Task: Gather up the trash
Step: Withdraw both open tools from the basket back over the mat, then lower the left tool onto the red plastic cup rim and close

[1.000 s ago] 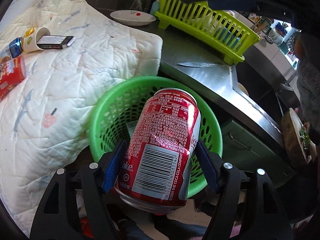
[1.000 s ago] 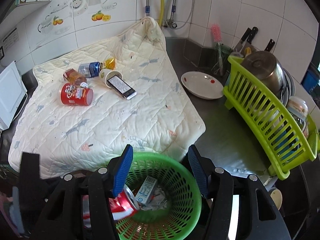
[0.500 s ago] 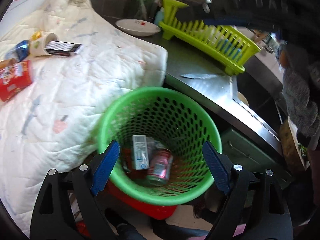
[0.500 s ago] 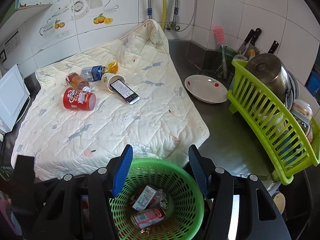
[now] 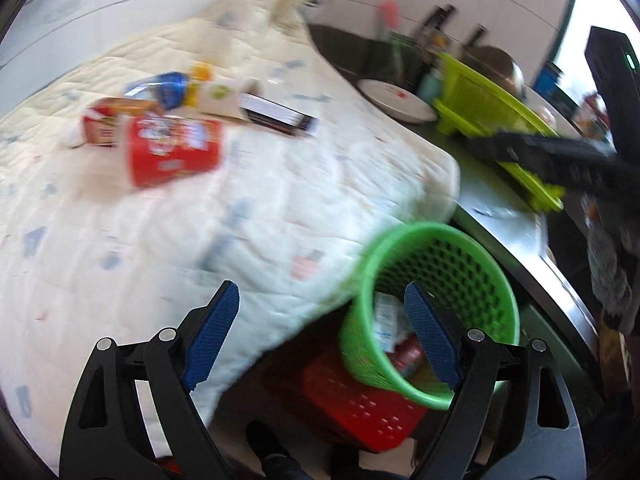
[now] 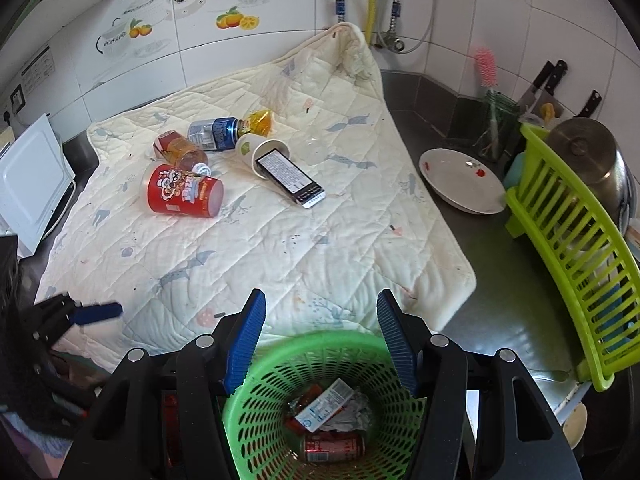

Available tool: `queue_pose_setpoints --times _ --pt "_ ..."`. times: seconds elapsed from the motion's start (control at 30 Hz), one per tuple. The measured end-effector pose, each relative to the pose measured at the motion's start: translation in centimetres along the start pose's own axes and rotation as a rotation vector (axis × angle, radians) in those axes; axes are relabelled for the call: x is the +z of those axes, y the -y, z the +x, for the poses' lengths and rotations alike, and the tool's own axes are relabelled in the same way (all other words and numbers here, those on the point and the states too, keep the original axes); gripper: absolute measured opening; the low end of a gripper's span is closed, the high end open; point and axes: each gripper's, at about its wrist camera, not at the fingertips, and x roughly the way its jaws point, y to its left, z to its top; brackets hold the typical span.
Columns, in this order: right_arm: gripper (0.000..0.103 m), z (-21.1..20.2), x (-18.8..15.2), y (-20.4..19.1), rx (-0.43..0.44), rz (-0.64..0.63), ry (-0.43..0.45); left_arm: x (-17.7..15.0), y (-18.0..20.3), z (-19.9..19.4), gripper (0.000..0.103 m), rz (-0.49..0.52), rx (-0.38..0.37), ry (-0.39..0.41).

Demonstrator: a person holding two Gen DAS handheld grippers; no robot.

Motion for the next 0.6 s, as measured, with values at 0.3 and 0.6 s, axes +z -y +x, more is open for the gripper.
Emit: queue_pose_setpoints --times 0.3,0.6 --pt "0.056 2.4 2.0 -2.7 0.025 -0.024 -0.016 4.2 -8.3 -0.7 0.082 -0.086 0.144 0.065" --pt "0.056 5.2 3.8 -4.3 0.030 -0.028 -0.042 8.1 -13.9 2.5 0.079 -0.102 0.127 0.059"
